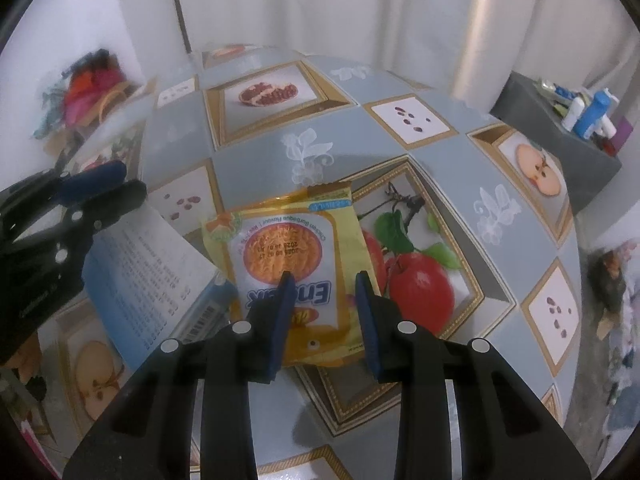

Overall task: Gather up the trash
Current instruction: 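Grasp the yellow Enaak packet with the right gripper while the left grasps the blue-and-white box, then lift the Enaak packet with the right gripper while the left gripper lifts the box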

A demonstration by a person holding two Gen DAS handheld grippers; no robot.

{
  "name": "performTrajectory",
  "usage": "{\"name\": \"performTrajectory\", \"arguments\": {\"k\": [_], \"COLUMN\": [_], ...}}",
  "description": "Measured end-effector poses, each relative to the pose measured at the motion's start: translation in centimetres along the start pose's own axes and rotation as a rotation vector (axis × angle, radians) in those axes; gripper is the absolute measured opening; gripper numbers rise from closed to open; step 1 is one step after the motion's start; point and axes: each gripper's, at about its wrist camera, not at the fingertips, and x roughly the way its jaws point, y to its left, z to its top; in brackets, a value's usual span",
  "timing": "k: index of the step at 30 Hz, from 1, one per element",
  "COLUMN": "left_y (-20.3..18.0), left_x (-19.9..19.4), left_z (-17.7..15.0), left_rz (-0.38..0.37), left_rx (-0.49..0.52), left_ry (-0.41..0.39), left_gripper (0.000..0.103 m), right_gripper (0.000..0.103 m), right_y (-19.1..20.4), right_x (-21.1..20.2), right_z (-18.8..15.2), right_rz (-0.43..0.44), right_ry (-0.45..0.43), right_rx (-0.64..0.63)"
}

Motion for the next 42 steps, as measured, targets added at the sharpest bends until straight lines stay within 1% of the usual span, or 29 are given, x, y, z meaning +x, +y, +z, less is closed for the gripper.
{"name": "performTrajectory", "arguments": {"k": [12,18,25,27,29,30,31,33,35,37,38,40,42], "left_y": [-1.6,-3.1,-4.0,-4.1,-4.2,-4.1,-3.9,-3.9,-3.5,-3.0,-3.0,-2.9,-2.6], "left_x": [-1.5,-3.3,-5.0,-5.4,-5.3,-5.2,-5.4,-6.1,-6.7,-7.0,-7.0,-6.0,-4.1], "left_z": [-1.4,-3.1,-4.7,-5.1,-5.5,-5.7,-5.7,-5.1,-4.1,-2.6,-1.7,0.0,1.3], "left_rz": [-0.027,-0.049,-0.071,-0.089,-0.139,-0.153,-0.154,-0.154,-0.165,-0.184,-0.174,-0.147,-0.106], "left_rx": [0.022,0.047,0.057,0.053,0.051,0.034,0.023,0.027,0.004,-0.023,-0.025,-0.018,-0.017], "left_ry": [0.044,0.05,0.062,0.077,0.125,0.142,0.127,0.082,0.036,-0.011,-0.03,-0.037,-0.007], "left_gripper": [0.032,0.032,0.032,0.032,0.031,0.029,0.029,0.029,0.029,0.029,0.029,0.029,0.029], "right_gripper": [0.028,0.028,0.028,0.028,0.028,0.028,0.028,0.028,0.028,0.028,0.028,0.028,0.028], "right_y": [0.3,0.6,0.7,0.8,1.0,1.0,1.0,0.8,0.7,0.5,0.5,0.2,0.2], "right_x": [-1.1,-2.2,-3.9,-4.5,-5.0,-5.2,-5.4,-5.5,-5.5,-5.3,-5.3,-5.1,-5.1], "right_z": [-1.9,-4.0,-7.1,-8.1,-9.0,-9.3,-9.6,-9.9,-9.8,-9.5,-9.5,-9.2,-9.2], "right_rz": [-0.005,0.001,0.004,0.006,0.003,0.002,0.001,0.006,0.012,0.009,0.007,0.008,0.006], "right_ry": [0.037,0.045,0.042,0.041,0.037,0.035,0.033,0.027,0.027,0.025,0.023,0.02,0.016], "right_rx": [0.006,0.006,0.01,0.015,0.016,0.014,0.013,0.018,0.023,0.024,0.026,0.035,0.036]}}
